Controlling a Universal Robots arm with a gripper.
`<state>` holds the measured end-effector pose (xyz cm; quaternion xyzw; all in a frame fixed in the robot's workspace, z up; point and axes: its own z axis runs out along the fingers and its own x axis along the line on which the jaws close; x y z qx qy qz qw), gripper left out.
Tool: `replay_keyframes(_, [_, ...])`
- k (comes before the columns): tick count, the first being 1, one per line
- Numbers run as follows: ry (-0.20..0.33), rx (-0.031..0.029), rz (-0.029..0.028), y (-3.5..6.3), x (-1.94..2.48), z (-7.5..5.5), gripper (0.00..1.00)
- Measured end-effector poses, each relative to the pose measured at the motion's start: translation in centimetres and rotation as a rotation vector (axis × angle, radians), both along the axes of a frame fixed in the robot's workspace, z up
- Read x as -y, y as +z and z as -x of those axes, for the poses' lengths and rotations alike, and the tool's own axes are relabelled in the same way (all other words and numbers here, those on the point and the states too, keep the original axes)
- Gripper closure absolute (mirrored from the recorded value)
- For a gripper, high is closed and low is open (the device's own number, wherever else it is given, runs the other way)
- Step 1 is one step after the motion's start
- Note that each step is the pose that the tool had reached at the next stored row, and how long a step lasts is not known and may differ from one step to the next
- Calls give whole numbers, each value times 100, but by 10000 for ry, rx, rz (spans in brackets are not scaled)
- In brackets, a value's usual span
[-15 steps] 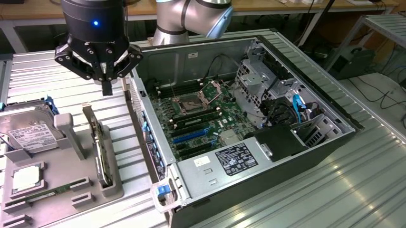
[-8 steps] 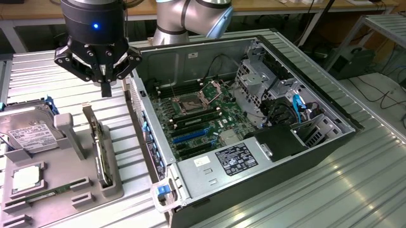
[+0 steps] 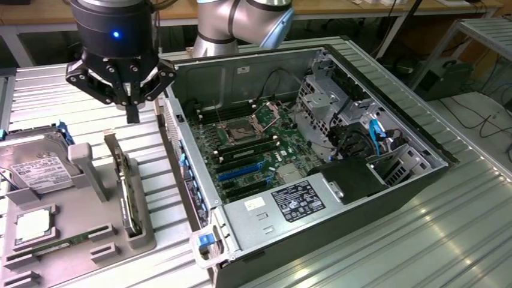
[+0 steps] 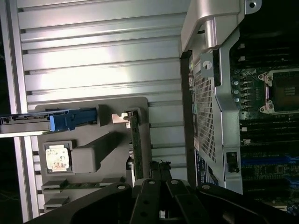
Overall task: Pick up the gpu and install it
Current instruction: 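Reach for the gpu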
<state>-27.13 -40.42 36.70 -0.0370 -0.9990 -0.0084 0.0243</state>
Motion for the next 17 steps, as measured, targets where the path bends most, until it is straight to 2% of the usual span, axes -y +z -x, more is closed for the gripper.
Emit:
replay_keyframes(1, [-1,84,0,-2,-1,18,89])
replay_keyframes(2, [-1,205,-1,-3,-1,38,89])
replay_keyframes(4, [-1,395,-6,-4,-1,73,89])
replay_keyframes(6, [18,546,-17,-6,-1,84,89])
replay_keyframes(7, [43,597,-26,-7,0,87,89])
replay_keyframes(11, [370,614,-91,-21,-1,95,89])
replay_keyframes(15, [890,610,-108,-32,-1,105,89])
replay_keyframes(17, [984,609,-112,-34,-1,133,89])
